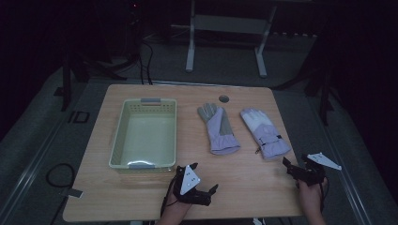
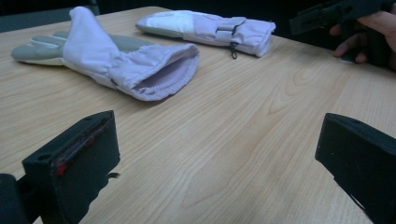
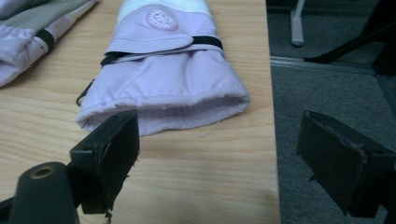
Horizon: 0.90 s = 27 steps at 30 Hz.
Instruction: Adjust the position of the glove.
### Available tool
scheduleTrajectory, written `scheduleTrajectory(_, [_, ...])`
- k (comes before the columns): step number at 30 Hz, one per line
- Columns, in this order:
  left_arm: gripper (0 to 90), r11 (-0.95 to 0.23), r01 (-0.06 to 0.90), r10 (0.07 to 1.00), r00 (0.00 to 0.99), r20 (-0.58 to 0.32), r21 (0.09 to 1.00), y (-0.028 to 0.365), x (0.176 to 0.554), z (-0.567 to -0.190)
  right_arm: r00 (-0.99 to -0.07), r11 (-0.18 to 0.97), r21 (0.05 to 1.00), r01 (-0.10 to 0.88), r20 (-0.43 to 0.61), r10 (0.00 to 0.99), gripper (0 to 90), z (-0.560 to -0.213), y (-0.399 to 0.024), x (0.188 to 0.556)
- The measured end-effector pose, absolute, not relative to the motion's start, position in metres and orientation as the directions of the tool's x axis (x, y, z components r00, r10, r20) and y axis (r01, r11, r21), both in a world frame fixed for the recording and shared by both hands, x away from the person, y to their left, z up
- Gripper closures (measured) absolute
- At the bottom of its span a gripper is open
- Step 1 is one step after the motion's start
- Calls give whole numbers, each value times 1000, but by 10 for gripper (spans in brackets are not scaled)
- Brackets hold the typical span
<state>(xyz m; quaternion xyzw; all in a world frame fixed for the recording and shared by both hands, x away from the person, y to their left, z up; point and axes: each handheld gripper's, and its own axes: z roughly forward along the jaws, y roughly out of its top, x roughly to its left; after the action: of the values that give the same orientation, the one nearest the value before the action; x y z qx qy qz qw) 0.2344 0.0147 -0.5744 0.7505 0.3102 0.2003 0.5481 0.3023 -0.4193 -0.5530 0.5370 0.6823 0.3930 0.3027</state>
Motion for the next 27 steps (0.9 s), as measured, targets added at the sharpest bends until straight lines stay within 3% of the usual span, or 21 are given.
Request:
scheduleTrajectory(14, [0,-211,242,684,729,-34,947,14,234,-574,-298,130,850,510,33,954,134,-548,-413,300])
scheduleTrajectory(27, [0,-211,245,685,728,-36,946,14,234,-574,-332,183,847,499,-9,943,133,-513,-400,306])
